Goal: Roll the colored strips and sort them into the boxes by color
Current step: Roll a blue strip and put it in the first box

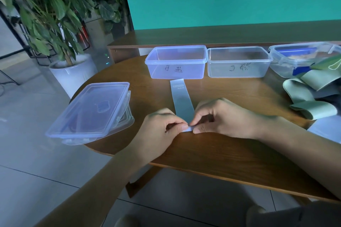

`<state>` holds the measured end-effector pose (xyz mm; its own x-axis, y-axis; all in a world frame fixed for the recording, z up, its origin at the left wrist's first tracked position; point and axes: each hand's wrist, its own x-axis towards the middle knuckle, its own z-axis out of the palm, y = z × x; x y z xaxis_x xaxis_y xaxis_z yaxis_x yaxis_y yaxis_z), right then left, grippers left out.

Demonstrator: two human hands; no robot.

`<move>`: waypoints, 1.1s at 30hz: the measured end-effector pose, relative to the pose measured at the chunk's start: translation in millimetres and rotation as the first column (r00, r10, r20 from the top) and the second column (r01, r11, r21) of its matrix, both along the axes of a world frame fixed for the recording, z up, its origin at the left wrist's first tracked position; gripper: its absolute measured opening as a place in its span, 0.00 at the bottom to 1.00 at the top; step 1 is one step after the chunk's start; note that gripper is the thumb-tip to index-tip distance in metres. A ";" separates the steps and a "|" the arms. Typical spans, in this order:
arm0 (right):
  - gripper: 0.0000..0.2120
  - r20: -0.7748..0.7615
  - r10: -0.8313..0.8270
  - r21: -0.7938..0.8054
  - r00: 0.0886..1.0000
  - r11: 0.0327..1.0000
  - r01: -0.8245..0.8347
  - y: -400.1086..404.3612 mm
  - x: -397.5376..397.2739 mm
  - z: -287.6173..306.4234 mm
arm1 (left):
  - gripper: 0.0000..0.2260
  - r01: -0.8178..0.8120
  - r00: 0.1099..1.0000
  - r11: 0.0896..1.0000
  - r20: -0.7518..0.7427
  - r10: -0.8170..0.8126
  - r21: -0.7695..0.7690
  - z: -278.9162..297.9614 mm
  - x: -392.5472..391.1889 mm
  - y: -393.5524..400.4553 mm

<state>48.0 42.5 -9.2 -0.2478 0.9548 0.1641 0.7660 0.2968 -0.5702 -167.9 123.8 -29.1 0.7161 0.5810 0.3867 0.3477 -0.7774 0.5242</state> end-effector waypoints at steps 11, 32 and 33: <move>0.07 -0.081 0.026 0.018 0.996 1.000 -0.025 7.8 8.2 -0.6 | 0.04 -0.024 0.999 0.998 -0.047 0.021 -0.060 5.5 1.2 1.2; 0.08 -0.051 -0.068 0.125 0.996 0.989 0.074 12.1 12.0 -17.6 | 0.04 -0.049 0.996 0.996 -0.076 0.055 0.079 5.2 7.8 9.6; 0.08 -0.056 -0.073 0.125 0.996 0.989 0.079 12.4 12.1 -18.1 | 0.03 -0.047 0.996 0.996 -0.070 0.052 0.074 5.9 7.3 8.5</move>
